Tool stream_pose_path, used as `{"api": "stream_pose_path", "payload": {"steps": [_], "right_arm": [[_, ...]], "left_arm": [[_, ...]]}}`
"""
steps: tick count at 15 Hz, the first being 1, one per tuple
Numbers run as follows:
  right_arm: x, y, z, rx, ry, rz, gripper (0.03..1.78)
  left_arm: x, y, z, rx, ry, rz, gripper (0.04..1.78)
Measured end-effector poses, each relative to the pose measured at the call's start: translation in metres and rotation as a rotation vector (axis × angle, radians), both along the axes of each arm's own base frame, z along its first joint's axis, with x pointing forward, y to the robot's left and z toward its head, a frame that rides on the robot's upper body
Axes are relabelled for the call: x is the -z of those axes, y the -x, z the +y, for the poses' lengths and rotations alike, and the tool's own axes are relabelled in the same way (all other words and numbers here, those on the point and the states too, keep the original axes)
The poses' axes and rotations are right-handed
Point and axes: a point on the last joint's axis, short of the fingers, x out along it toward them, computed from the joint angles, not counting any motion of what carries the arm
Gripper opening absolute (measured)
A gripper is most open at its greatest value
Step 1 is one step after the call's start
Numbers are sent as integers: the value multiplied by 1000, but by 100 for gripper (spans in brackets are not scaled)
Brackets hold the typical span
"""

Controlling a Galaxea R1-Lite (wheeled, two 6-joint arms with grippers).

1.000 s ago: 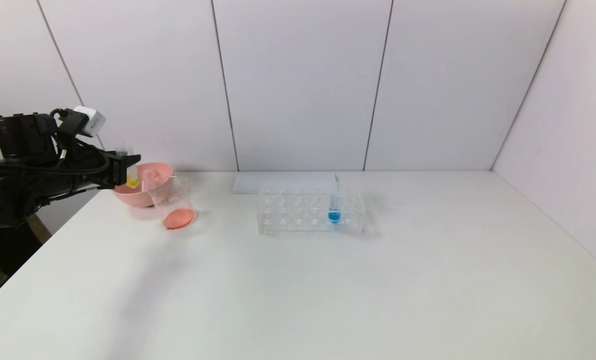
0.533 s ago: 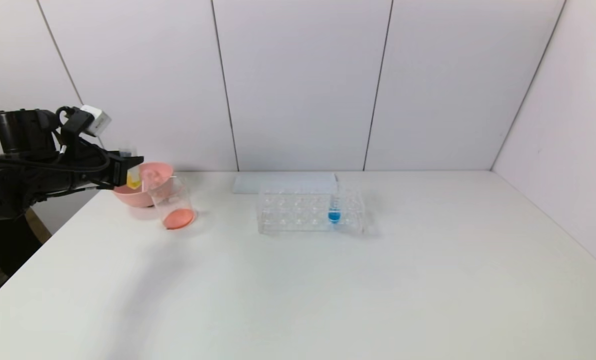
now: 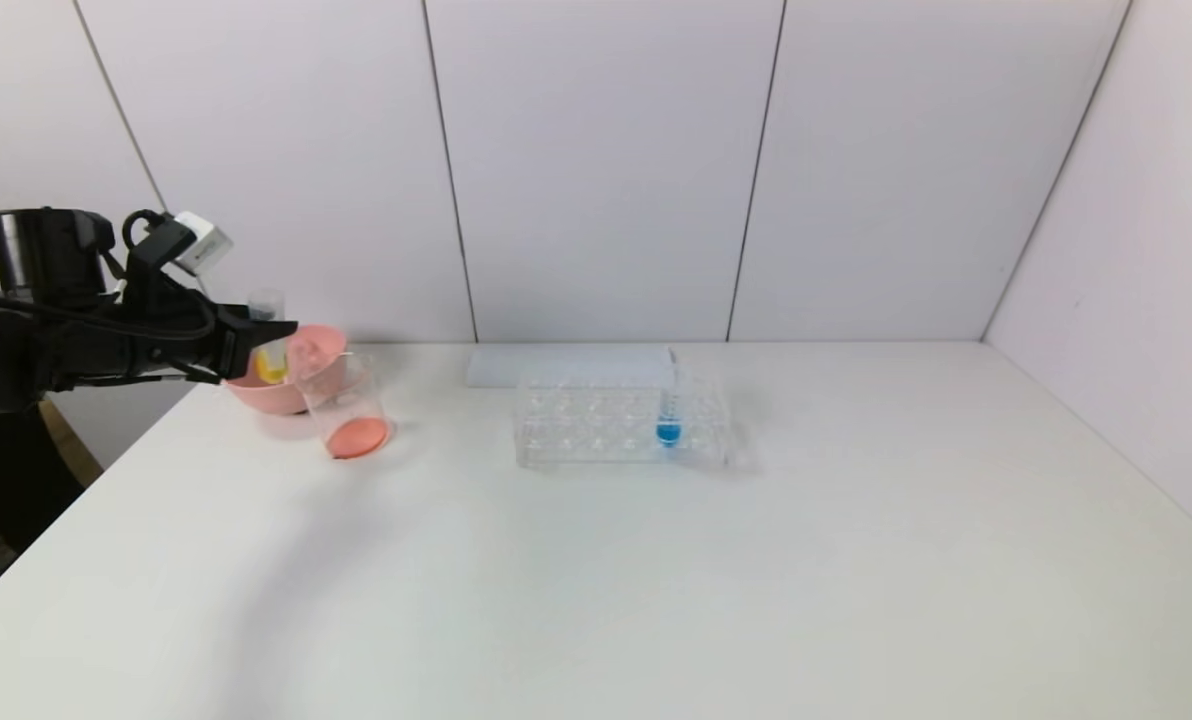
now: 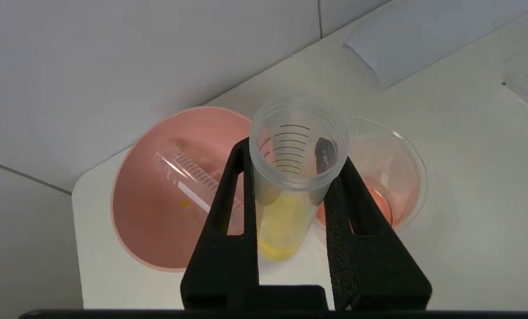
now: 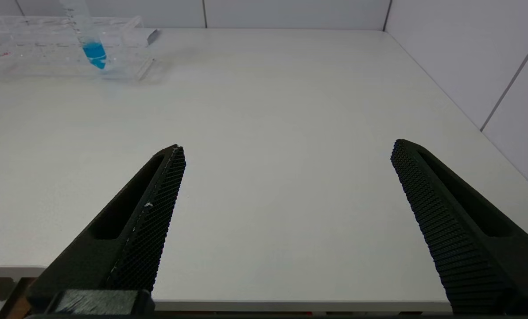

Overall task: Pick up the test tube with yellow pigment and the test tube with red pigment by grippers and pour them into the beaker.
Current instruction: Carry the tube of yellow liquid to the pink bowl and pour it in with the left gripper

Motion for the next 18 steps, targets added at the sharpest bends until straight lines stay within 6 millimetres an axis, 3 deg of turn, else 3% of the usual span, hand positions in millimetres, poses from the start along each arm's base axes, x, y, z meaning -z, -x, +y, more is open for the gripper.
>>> {"api": "stream_pose_path", "payload": {"steps": [8, 18], "right_arm": [[0, 0, 0, 0, 0, 0, 170], [0, 0, 0, 0, 0, 0, 170]], "left_arm": [[-12, 1, 10, 56, -159, 39, 44], [-13, -3, 12, 76, -200, 44, 44]]}}
